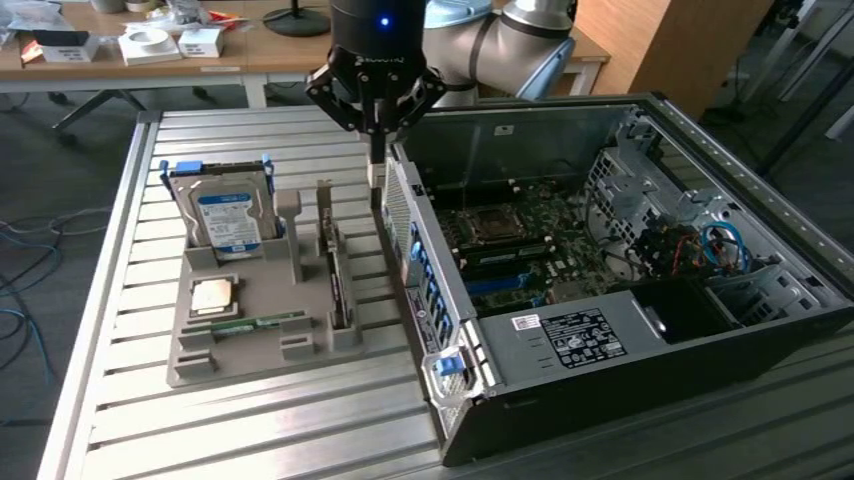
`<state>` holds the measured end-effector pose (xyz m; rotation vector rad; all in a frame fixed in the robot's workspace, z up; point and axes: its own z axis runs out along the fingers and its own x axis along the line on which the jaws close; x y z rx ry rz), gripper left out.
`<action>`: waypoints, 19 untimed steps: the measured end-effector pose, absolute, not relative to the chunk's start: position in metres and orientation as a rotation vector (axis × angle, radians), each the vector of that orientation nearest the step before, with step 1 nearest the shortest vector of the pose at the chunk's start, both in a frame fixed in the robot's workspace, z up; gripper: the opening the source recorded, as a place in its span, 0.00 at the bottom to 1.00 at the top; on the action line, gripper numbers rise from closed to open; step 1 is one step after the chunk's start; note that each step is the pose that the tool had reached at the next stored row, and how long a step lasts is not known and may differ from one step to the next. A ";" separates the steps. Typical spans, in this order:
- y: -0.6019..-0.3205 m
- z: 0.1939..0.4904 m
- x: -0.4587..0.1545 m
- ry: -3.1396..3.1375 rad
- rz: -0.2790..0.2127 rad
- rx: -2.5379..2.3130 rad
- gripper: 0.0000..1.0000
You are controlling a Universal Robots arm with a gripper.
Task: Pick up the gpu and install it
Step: 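Reach for the gpu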
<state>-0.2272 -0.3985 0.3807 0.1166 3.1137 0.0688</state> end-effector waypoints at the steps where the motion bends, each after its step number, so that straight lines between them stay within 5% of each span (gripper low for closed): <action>1: -0.399 0.381 -0.229 3.114 0.069 0.117 0.11; 19: -0.399 0.379 -0.247 3.114 0.069 0.117 0.11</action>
